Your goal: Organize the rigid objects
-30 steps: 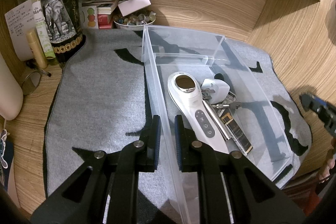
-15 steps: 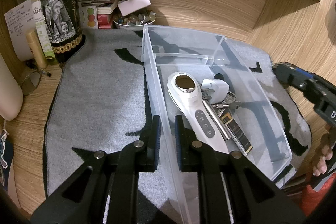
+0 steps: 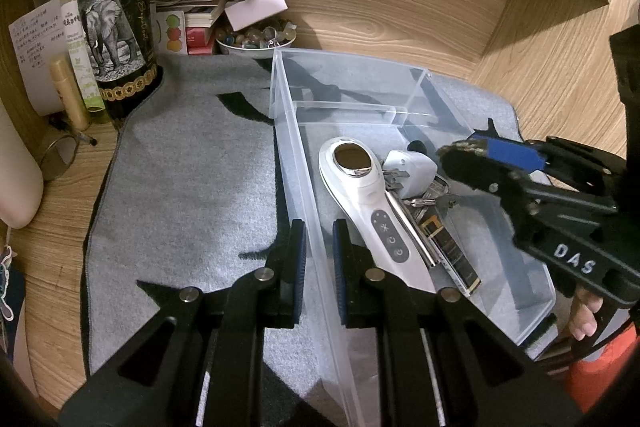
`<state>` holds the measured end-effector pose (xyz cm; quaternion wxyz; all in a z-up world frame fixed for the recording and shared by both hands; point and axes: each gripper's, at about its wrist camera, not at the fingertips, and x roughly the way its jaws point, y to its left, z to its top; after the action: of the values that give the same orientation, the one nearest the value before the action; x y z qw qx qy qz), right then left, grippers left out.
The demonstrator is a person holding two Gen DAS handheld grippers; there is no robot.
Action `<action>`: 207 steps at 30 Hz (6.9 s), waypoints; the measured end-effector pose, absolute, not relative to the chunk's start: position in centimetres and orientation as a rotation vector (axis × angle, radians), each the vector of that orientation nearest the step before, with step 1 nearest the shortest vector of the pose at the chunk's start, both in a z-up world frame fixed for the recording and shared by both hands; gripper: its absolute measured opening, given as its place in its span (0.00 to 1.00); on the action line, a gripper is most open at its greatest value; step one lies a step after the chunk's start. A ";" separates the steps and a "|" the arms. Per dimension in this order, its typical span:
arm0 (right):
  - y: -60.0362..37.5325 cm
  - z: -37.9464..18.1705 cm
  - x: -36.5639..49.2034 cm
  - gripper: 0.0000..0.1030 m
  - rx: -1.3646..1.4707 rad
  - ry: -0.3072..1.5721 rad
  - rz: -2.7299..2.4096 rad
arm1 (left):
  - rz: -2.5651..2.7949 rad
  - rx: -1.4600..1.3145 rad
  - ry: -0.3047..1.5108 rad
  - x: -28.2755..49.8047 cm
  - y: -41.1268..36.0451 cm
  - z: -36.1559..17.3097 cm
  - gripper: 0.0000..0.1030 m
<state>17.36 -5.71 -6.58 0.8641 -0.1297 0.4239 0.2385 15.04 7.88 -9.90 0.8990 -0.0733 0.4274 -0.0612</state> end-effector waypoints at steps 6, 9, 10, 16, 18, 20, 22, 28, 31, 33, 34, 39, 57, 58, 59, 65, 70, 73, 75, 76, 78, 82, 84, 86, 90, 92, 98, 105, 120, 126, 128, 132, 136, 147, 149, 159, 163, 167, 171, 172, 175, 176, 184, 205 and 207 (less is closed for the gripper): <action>-5.0 -7.4 17.6 0.29 -0.331 0.926 0.513 | -0.126 -0.154 0.885 15.0 7.9 -9.9 0.12; -4.6 -7.5 17.7 0.29 -0.341 0.935 0.519 | -0.126 -0.154 0.885 15.0 7.8 -9.9 0.12; -4.5 -7.6 17.7 0.29 -0.344 0.939 0.520 | -0.126 -0.154 0.885 15.0 7.9 -9.9 0.12; -4.8 -7.1 17.6 0.48 -0.317 0.931 0.506 | -0.127 -0.154 0.885 15.0 7.9 -9.9 0.12; -5.1 -6.7 17.4 0.51 -0.307 0.911 0.499 | -0.126 -0.153 0.885 15.0 7.9 -9.9 0.12; -5.5 -6.2 17.1 0.52 -0.287 0.897 0.498 | -0.127 -0.152 0.885 15.0 7.9 -9.9 0.12; -6.0 -5.7 16.8 0.60 -0.269 0.876 0.484 | -0.127 -0.154 0.885 15.0 7.9 -9.9 0.12; -8.7 -3.4 15.1 0.67 -0.212 0.796 0.417 | -0.127 -0.154 0.885 15.0 7.9 -9.9 0.12; -11.2 -2.6 13.9 0.69 -0.187 0.770 0.365 | -0.127 -0.154 0.885 15.0 7.9 -9.9 0.12; -12.7 -2.4 13.2 0.73 -0.181 0.761 0.328 | -0.127 -0.154 0.884 15.0 7.9 -9.9 0.12; -13.8 -2.3 12.7 0.76 -0.179 0.756 0.298 | -0.126 -0.155 0.885 15.0 7.9 -9.9 0.12; -17.4 -3.0 10.7 0.77 -0.165 0.777 0.182 | -0.127 -0.153 0.884 15.0 7.8 -9.9 0.12; -19.8 -11.0 6.6 0.71 -0.052 1.059 0.203 | -0.130 -0.156 0.884 15.0 8.0 -9.8 0.12; -19.7 -11.1 6.6 0.67 -0.049 1.063 0.216 | -0.130 -0.155 0.884 15.0 8.1 -9.9 0.12; -19.6 -11.3 6.6 0.63 -0.050 1.067 0.226 | -0.129 -0.154 0.884 15.0 8.1 -9.9 0.12; -18.5 -11.8 6.3 0.41 -0.122 1.051 0.236 | -0.128 -0.150 0.884 15.0 8.1 -9.9 0.12; -19.2 -11.2 7.0 0.41 -0.094 1.024 0.206 | -0.128 -0.152 0.884 15.0 8.1 -9.9 0.12; -19.7 -10.5 8.0 0.41 -0.069 0.998 0.177 | -0.129 -0.154 0.884 15.0 8.2 -9.8 0.12; -19.9 -9.9 8.7 0.41 -0.056 0.976 0.163 | -0.129 -0.153 0.884 15.0 8.3 -9.8 0.12; -19.9 -9.5 9.1 0.41 -0.049 0.961 0.160 | -0.129 -0.153 0.884 15.0 8.2 -9.8 0.12; -19.8 -8.8 9.5 0.41 -0.044 0.936 0.153 | -0.129 -0.155 0.884 15.0 8.2 -9.8 0.12; -19.5 -7.0 10.8 0.41 -0.034 0.869 0.155 | -0.129 -0.154 0.884 15.0 8.2 -9.8 0.12; -19.2 -6.3 11.5 0.41 -0.023 0.841 0.162 | -0.129 -0.154 0.885 15.0 8.2 -9.8 0.12; -18.9 -5.7 12.3 0.41 -0.018 0.814 0.166 | -0.129 -0.154 0.884 15.0 8.2 -9.8 0.12; -17.8 -4.4 13.6 0.41 -0.022 0.762 0.194 | -0.128 -0.154 0.885 15.0 8.3 -9.8 0.12; -17.2 -3.8 14.0 0.41 -0.027 0.742 0.211 | -0.128 -0.155 0.885 15.0 8.2 -9.8 0.12; -14.6 -2.2 15.3 0.41 -0.051 0.692 0.282 | -0.128 -0.154 0.885 15.0 8.2 -9.8 0.12; -11.2 -2.2 16.8 0.41 -0.091 0.697 0.378 | -0.127 -0.152 0.885 15.0 8.3 -9.8 0.12; -6.1 -5.9 20.1 0.41 -0.227 0.881 0.485 | -0.127 -0.155 0.884 15.0 8.3 -9.8 0.12; -5.0 -6.8 20.6 0.41 -0.274 0.938 0.529 | -0.128 -0.156 0.886 14.9 8.3 -9.8 0.12; -4.6 -7.2 20.7 0.41 -0.294 0.955 0.534 | -0.127 -0.157 0.887 14.9 8.2 -9.8 0.12; -4.4 -7.6 20.6 0.43 -0.298 0.991 0.542 | -0.127 -0.156 0.887 14.9 8.3 -9.8 0.12; -4.9 -6.8 20.1 0.60 -0.284 0.953 0.527 | -0.130 -0.149 0.890 14.9 8.3 -9.8 0.12; -8.1 -2.2 15.8 0.79 -0.248 0.753 0.486 | -0.108 -0.075 0.824 13.1 7.4 -8.1 0.36; -8.8 -1.6 15.0 0.79 -0.244 0.725 0.476 | -0.095 -0.071 0.793 12.4 7.3 -7.5 0.50; -13.0 1.3 10.7 1.00 -0.172 0.559 0.401 | -0.050 -0.043 0.558 8.6 6.2 -2.0 0.86; -14.5 2.6 8.4 1.00 -0.164 0.469 0.363 | -0.024 -0.017 0.465 7.2 5.0 -0.9 0.94; -15.2 3.2 6.6 1.00 -0.150 0.421 0.343 | -0.023 -0.012 0.400 5.6 3.9 0.1 0.96; -15.7 3.1 5.5 1.00 -0.130 0.408 0.346 | -0.038 -0.026 0.345 4.0 3.1 0.6 0.97; -15.9 3.0 5.1 1.00 -0.124 0.407 0.347 | -0.037 -0.024 0.333 3.5 2.9 0.7 0.98; -16.3 3.0 4.5 1.00 -0.106 0.401 0.350 | -0.037 -0.019 0.303 2.6 2.3 0.9 0.99; -16.4 3.0 4.3 1.00 -0.101 0.398 0.350 | -0.040 -0.017 0.294 2.3 2.2 0.9 0.99; -16.6 3.1 3.9 1.00 -0.097 0.394 0.342 | -0.038 0.001 0.254 1.1 1.5 1.1 0.99; -17.0 2.9 4.1 1.00 -0.070 0.413 0.333 | -0.047 0.008 0.251 1.1 1.1 1.1 1.00; -17.0 2.9 4.0 1.00 -0.066 0.413 0.330 | -0.048 0.010 0.252 1.1 1.1 1.1 1.00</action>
<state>4.04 -16.98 2.93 0.9647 -0.0327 0.2042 0.1631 1.13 1.10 1.08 0.9918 0.0051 0.1256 -0.0240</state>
